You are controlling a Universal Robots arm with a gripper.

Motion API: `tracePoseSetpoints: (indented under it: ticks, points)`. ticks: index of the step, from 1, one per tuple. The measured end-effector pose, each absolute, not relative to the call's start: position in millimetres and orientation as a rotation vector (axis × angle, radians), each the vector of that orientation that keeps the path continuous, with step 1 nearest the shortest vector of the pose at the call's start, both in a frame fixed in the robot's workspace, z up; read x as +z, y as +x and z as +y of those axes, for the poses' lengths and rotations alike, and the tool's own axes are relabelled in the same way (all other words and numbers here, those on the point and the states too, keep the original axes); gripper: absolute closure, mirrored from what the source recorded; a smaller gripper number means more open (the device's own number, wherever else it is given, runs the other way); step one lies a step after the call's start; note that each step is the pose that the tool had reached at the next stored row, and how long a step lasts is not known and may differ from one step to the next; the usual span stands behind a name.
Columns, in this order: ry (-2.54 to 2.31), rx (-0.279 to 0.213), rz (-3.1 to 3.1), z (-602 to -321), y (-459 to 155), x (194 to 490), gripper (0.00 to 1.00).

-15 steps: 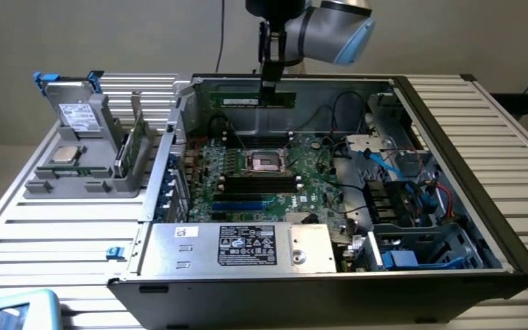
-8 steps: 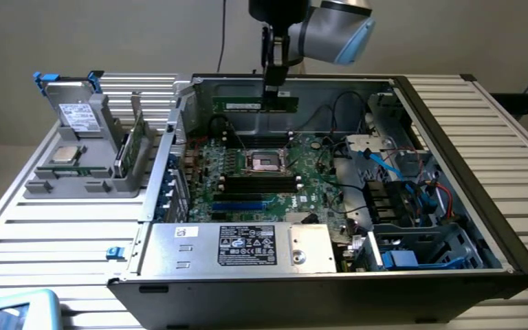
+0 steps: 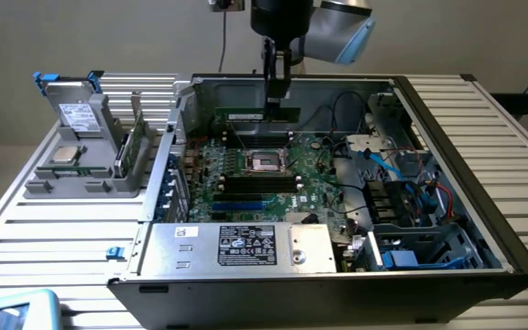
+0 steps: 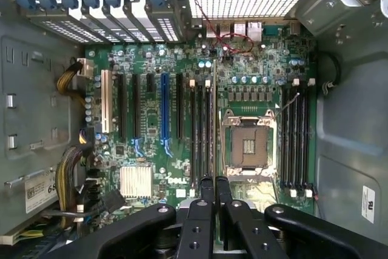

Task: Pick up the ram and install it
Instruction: 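Insert the ram into the slot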

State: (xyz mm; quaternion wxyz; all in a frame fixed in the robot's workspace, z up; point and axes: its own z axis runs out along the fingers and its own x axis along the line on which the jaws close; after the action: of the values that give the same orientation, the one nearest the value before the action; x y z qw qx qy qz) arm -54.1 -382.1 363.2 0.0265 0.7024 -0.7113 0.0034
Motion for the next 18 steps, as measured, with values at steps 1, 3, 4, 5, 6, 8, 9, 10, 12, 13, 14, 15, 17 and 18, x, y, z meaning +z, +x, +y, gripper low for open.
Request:
tracePoseSetpoints:
  ticks: [1,3,4,5,6,8,9,10,12,13,14,15,17,18]
  points:
    - [2.168,0.011,-2.2,-382,-54,362,0.87]
    - [2.162,0.013,-2.207,-382,-53,359,0.87]
    - [2.158,0.014,-2.212,-382,-53,358,0.87]
    - [2.154,0.014,-2.216,-382,-53,356,0.87]
    - [2.154,0.014,-2.216,-382,-53,354,0.87]
    - [2.154,0.015,-2.216,-382,-52,351,0.87]
    - [2.154,0.015,-2.216,-383,-51,349,0.87]
    - [2.153,0.016,-2.215,-383,-50,348,0.87]
    - [2.151,0.022,-2.212,-383,-50,346,0.87]
    - [2.149,0.026,-2.21,-383,-50,345,0.87]
    - [2.148,0.03,-2.208,-383,-50,345,0.87]
    - [2.146,0.034,-2.206,-383,-50,344,0.87]
    - [2.146,0.037,-2.204,-384,-50,341,0.87]
    - [2.146,0.037,-2.204,-386,-50,339,0.87]
